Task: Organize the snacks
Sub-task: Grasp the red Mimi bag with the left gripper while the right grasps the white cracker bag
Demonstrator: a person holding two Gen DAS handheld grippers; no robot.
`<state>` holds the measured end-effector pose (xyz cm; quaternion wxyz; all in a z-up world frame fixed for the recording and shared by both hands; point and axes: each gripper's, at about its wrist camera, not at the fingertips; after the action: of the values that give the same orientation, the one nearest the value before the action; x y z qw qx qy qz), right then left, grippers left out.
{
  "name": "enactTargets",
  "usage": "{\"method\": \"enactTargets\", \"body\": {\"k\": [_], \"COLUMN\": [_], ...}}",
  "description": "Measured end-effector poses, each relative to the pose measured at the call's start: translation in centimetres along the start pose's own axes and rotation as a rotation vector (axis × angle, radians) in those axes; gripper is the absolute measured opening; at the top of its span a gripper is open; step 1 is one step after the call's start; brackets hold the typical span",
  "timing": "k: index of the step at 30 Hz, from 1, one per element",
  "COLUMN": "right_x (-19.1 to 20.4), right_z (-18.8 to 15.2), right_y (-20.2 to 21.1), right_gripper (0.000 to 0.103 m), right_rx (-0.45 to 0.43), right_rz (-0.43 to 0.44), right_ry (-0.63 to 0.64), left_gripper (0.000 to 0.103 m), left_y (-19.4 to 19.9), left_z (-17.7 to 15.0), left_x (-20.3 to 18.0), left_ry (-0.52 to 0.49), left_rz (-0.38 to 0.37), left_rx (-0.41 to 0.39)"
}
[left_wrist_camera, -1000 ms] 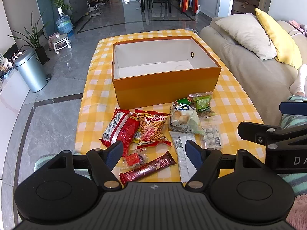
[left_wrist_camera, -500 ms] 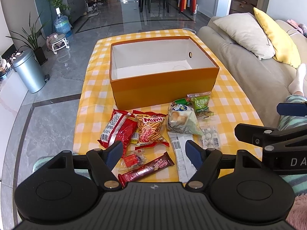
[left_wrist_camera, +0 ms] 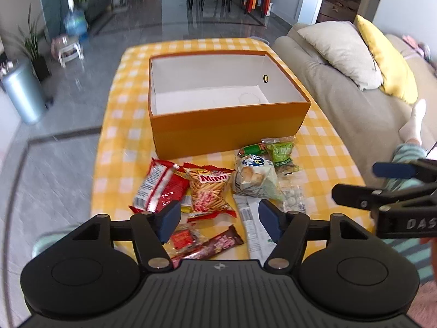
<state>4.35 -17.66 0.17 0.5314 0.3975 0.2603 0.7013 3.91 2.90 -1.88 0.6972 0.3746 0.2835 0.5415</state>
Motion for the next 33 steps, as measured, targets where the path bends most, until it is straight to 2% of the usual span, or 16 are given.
{"method": "enactTargets", "body": {"k": [1, 5, 7, 12, 16, 19, 23, 29, 33], "right_x": [-0.1, 0.0, 0.2, 0.8, 1.1, 1.3, 1.7, 1.1, 0.7], "right_z": [0.1, 0.5, 0.6, 0.7, 0.8, 0.5, 0.0, -0.2, -0.1], "right_y": [-0.4, -2.3, -3.3, -6.2, -8.9, -10.7, -12.3, -14.7, -15.8], "right_gripper": [0.085, 0.075, 0.071, 0.07, 0.069, 0.069, 0.069, 0.069, 0.07], "right_rx": [0.006, 0.041, 0.05, 0.051, 0.093, 0.113, 0.102, 0.117, 0.134], "right_rz": [0.003, 0.024, 0.036, 0.027, 0.025, 0.047, 0.042, 0.054, 0.058], "right_ry": [0.003, 0.033, 0.057, 0.133, 0.177, 0.197, 0.257, 0.266, 0.245], "left_gripper": [0.075, 0.059, 0.057, 0.046, 0.048, 0.066, 0.076, 0.076, 0.073], "left_y": [-0.3, -2.1, -3.1, -5.3, -7.1, -8.2, -9.6, -11.7, -12.8], "left_z": [0.1, 0.5, 0.7, 0.6, 0.3, 0.1, 0.1, -0.1, -0.1], "left_x": [0.3, 0.6, 0.4, 0.9, 1.5, 1.9, 1.7, 1.9, 2.1], "left_ry": [0.013, 0.025, 0.023, 0.078, 0.131, 0.125, 0.092, 0.115, 0.106], "left_rz": [-0.016, -0.06, -0.074, -0.077, -0.028, -0.015, 0.005, -0.031, -0.001], "left_rx": [0.004, 0.022, 0.039, 0.042, 0.06, 0.057, 0.092, 0.145, 0.174]}}
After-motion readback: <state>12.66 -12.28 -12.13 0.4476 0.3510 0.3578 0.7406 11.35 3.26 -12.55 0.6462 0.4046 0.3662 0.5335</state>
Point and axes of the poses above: each gripper's, at about its wrist camera, not at the fingertips, and y roughly against the way its jaws point, x to its left, z to its top, and after that the axes turned 12 degrees about -y, right-handed
